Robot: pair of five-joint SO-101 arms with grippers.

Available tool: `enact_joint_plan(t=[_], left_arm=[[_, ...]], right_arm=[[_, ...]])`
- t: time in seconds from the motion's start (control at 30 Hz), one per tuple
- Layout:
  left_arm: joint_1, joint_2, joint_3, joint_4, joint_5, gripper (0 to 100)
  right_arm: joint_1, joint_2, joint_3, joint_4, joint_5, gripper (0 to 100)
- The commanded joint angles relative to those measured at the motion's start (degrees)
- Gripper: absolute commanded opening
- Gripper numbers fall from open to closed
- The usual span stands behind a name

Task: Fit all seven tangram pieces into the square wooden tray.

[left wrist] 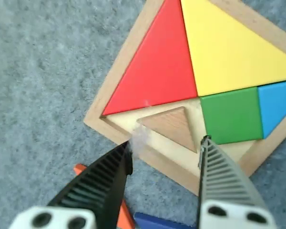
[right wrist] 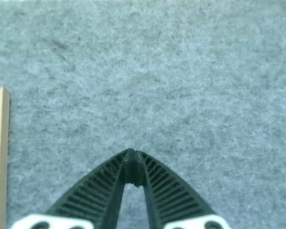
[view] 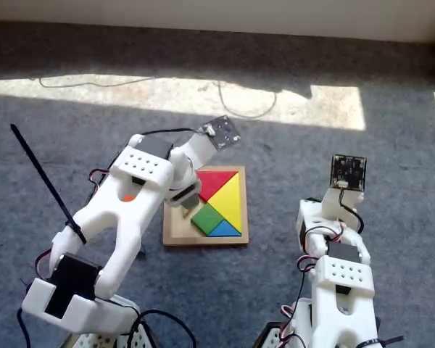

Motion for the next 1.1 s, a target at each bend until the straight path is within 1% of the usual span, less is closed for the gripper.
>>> enact_joint_plan(t=[0.0,0.13,0.27,0.33,0.43,0.57,0.67,0.77,0.87,1.07], left_arm=[[-3.2,-0.8,-4.2,0.9,-0.2,23],[-4.4,-0.2,-2.0,0.4,-0.2,23],[-3.7,-0.2,4.9,-7.5,-0.1,23],[-2.5,-0.2,8.4,-11.3,1.1,23],[0.3,-0.3,11.2,-14.0,3.4,23],[3.6,-0.3,11.7,-14.2,3.6,23],[5.4,-0.7,11.5,-14.2,6.4,23],[6.4,-1.2,10.8,-14.0,7.1,23],[5.8,-3.4,8.7,-13.3,7.2,23],[1.3,-10.8,7.9,-9.8,6.9,23]], right_arm=[[-0.7,-1.0,-0.3,-1.1,0.7,0.6],[-0.7,-1.0,-0.4,-1.1,0.7,0.6],[-0.7,-1.0,-0.4,-1.1,0.8,0.6],[-0.7,-1.0,-0.4,-1.1,0.8,0.6],[-0.7,-1.0,-0.4,-1.1,0.8,0.6],[-0.7,-1.0,-0.3,-1.1,0.8,0.6],[-0.7,-1.0,-0.3,-1.1,0.8,0.6],[-0.7,-1.0,-0.3,-1.1,0.8,0.6],[-0.7,-1.0,-0.3,-1.1,0.8,0.6],[-0.7,-1.1,-0.3,-1.1,0.8,0.6]])
